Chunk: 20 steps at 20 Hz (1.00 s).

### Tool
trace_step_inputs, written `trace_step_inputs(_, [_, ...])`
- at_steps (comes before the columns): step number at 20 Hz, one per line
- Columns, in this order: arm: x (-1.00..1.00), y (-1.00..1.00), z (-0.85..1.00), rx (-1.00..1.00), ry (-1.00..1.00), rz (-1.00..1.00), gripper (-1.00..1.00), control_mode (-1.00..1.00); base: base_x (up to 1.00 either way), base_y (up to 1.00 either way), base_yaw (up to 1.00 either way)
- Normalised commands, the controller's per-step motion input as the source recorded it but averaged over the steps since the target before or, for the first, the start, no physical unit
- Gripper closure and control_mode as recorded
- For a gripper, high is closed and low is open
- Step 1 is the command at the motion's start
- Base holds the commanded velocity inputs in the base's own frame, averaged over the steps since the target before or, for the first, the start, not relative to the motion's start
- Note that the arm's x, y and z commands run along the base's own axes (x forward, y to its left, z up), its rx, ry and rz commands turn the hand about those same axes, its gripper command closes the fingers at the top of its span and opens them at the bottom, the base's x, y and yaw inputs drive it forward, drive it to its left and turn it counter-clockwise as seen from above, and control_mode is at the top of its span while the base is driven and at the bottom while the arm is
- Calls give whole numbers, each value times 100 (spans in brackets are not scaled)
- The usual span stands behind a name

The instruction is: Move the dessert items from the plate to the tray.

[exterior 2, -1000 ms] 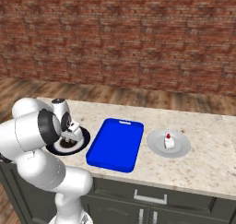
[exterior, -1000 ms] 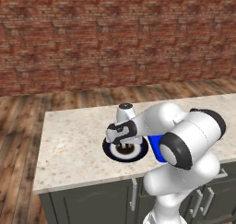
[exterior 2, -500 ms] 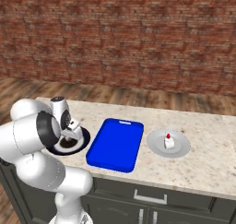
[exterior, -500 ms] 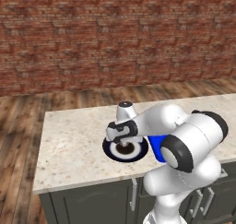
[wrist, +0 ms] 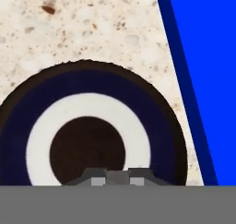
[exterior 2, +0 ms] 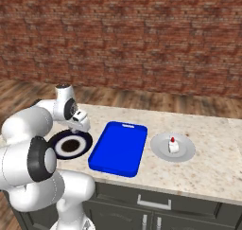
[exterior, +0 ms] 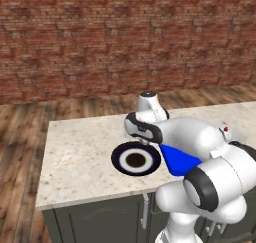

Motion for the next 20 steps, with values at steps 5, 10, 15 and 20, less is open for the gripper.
trace_step_inputs(5, [0,-76,51,0,4,-6,100,-100,0,0,0])
trace_step_inputs(10, [34,-98,7,0,6,-12,100,-100,0,0,0])
trace_step_inputs(15, [49,-72,3,-5,7,-4,100,-100,0,0,0])
trace_step_inputs(20, [42,-46,-23,-1,1,-4,100,-100,0,0,0])
